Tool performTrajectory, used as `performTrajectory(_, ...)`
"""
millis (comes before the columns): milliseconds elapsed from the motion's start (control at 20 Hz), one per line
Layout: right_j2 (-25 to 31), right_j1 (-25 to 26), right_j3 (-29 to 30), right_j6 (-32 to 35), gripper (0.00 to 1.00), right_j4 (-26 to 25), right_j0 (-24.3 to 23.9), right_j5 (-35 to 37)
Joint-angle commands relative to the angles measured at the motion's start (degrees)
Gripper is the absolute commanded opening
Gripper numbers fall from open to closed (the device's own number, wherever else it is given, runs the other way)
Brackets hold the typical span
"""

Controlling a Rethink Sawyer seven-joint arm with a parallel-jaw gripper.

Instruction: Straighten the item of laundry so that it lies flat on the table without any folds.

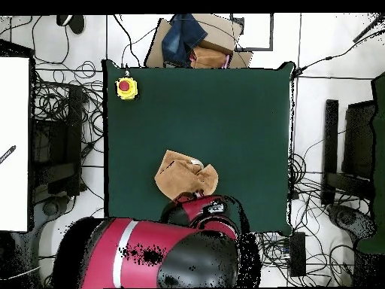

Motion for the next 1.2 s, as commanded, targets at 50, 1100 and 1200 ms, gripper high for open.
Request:
performTrajectory(50,7.58,-5.97,-3.98,6.20,1.00,4.38,0.39,12.27)
performTrajectory(1100,6.46,-1.51,-6.60,9.83,1.00,1.21,0.02,6.26)
performTrajectory(1200,6.01,-0.67,-6.62,10.03,1.00,1.38,0.30,4.77)
